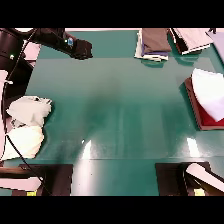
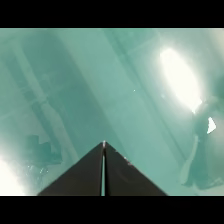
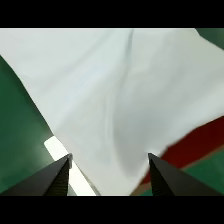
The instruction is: Fold the shirts.
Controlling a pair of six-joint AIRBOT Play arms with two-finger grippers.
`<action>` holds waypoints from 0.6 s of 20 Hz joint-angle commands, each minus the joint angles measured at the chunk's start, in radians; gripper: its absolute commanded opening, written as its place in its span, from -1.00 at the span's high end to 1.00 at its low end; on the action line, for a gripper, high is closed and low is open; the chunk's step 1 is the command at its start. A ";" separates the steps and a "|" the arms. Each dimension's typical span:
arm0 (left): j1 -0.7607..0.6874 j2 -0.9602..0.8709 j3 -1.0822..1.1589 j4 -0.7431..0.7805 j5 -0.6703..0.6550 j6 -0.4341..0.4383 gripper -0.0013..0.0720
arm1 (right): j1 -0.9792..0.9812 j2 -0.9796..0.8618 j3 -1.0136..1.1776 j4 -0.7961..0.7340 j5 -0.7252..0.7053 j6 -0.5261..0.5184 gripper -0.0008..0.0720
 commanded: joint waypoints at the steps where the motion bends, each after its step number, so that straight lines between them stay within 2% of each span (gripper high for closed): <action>1: 0.000 0.000 0.000 0.000 0.000 0.001 0.90 | -0.071 0.030 -0.012 -0.002 0.050 0.000 -0.56; 4: 0.000 0.000 0.000 -0.004 0.013 -0.001 0.90 | -0.042 0.064 0.067 0.113 0.052 0.001 -0.56; 6: 0.000 0.000 0.000 -0.004 0.014 -0.009 0.90 | 0.047 0.104 0.080 0.220 0.034 0.000 -0.56; 8: 0.000 0.000 0.000 -0.005 0.014 -0.009 0.90 | 0.196 0.143 0.078 0.264 0.019 0.001 -0.56; 12: 0.000 0.000 0.000 -0.005 0.014 -0.008 0.90 | 0.544 0.161 0.078 0.256 0.015 0.001 -0.54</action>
